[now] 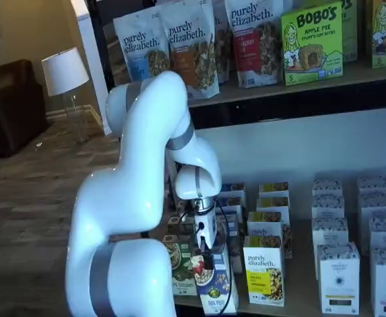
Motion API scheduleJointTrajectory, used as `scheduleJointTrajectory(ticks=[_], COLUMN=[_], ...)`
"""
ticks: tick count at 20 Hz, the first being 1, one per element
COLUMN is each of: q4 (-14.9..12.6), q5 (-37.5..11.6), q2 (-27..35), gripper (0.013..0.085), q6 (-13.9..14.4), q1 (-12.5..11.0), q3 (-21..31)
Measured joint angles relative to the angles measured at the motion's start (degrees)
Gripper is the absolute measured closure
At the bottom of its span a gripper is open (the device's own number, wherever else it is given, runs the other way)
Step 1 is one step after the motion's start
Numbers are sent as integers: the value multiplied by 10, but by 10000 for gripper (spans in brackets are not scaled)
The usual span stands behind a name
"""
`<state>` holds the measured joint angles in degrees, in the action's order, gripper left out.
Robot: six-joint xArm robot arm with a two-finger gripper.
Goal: Pick up the blue and white box that is on the bottom shelf, the second box from the left
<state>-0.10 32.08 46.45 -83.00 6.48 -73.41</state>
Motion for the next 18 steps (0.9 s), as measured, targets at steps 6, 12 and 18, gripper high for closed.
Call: scheduleJointTrajectory(ticks=[6,12,18], q4=[10,-9,-16], q5=[0,-21,-36], q2=[-38,-80,-135], gripper=[490,490,490], q6=[-4,19,35], q1=[5,12,21], q3=[41,94,163])
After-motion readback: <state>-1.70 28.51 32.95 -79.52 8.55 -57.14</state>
